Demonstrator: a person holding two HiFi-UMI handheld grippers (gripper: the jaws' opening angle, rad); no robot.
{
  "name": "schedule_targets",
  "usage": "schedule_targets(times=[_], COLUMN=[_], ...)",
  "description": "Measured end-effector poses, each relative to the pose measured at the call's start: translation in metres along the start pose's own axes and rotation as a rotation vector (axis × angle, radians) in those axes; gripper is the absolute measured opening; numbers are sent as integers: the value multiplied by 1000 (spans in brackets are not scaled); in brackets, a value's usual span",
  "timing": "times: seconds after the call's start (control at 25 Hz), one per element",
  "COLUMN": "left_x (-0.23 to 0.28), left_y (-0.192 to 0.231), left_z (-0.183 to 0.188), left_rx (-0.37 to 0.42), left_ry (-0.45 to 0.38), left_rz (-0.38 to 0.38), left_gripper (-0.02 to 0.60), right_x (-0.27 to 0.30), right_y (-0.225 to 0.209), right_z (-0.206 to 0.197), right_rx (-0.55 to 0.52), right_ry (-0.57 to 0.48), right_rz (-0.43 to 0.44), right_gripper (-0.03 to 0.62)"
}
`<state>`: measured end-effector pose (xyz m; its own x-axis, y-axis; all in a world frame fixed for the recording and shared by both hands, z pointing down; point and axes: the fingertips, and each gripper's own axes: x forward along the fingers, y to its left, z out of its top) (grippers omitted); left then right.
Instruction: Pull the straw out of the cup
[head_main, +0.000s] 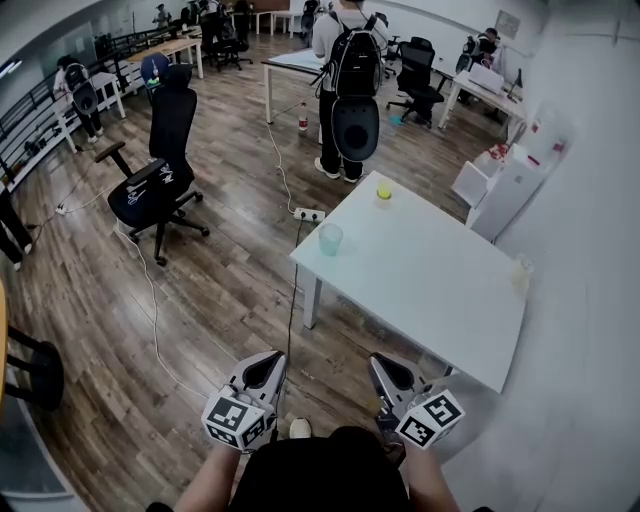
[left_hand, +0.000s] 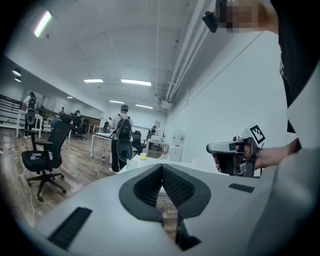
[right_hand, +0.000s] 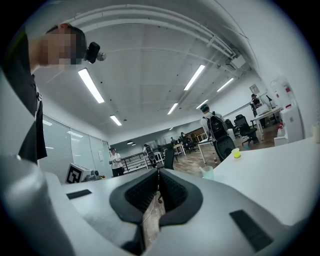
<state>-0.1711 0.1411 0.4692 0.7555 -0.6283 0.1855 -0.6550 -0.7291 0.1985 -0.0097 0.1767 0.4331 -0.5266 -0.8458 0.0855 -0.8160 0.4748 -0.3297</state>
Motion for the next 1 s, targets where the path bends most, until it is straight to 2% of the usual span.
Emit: schedule_targets(times=[0.2, 0.56, 1.0], left_x=[-11, -12, 29], left_y=[13, 19, 42], left_z=[-3, -9, 0], left_rx=[-3, -42, -34], left_ry=[-3, 2, 9], left_rz=[33, 37, 74], left_gripper=[14, 14, 14], right_x=[1, 12, 54], right_y=[12, 10, -37], right_z=[2, 1, 13], right_rx=[-8, -5, 21], right_ry=[-2, 11, 16], right_rz=[20, 49, 99], right_gripper=[21, 21, 21])
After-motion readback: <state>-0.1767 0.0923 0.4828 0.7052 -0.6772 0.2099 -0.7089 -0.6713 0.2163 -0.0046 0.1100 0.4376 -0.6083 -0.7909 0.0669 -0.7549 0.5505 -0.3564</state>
